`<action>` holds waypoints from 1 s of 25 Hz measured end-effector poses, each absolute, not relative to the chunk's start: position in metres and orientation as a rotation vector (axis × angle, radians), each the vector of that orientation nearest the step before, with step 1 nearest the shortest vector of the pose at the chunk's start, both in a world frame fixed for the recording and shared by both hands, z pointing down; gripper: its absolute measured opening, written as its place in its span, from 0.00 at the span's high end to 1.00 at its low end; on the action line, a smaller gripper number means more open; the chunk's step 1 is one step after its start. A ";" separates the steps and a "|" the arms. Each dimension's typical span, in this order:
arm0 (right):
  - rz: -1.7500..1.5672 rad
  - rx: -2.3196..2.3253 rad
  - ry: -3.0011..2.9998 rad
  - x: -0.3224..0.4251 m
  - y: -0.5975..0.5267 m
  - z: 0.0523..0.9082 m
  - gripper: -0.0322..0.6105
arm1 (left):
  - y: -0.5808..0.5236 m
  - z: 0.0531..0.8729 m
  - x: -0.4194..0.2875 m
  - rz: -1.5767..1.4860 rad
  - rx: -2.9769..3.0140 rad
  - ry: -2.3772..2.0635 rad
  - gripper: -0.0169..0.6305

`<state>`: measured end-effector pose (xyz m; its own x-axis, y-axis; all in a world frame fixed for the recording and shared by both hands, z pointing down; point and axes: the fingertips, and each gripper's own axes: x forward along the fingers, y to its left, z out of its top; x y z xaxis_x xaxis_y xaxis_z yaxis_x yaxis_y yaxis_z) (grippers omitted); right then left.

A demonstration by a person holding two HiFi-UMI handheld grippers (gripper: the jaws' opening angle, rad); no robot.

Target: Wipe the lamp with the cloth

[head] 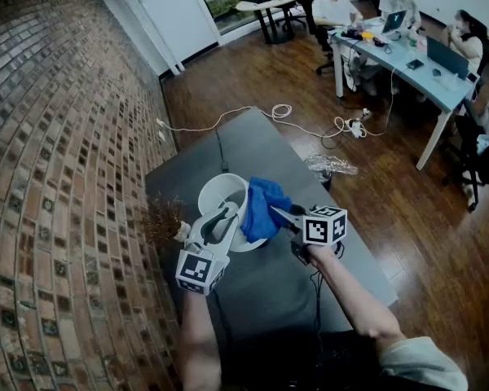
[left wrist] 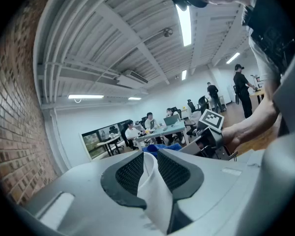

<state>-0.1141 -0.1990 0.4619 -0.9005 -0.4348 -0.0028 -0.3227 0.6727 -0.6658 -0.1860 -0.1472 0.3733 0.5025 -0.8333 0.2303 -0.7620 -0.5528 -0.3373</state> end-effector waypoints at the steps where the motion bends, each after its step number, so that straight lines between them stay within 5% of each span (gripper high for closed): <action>1: -1.031 -0.664 2.748 -0.111 -0.202 0.473 0.80 | -0.149 0.373 -0.185 -0.570 -2.530 1.372 0.86; 9: -1.188 -1.009 2.872 -0.068 -0.217 0.586 0.80 | -0.156 0.369 -0.187 -0.488 -2.410 1.460 0.91; 18: -0.951 -0.442 2.612 -0.098 -0.182 0.375 0.80 | -0.157 0.366 -0.195 -0.383 -2.402 1.523 0.91; 25: -0.767 -0.854 3.020 -0.116 -0.161 0.515 0.80 | -0.154 0.367 -0.193 -0.399 -2.398 1.513 0.91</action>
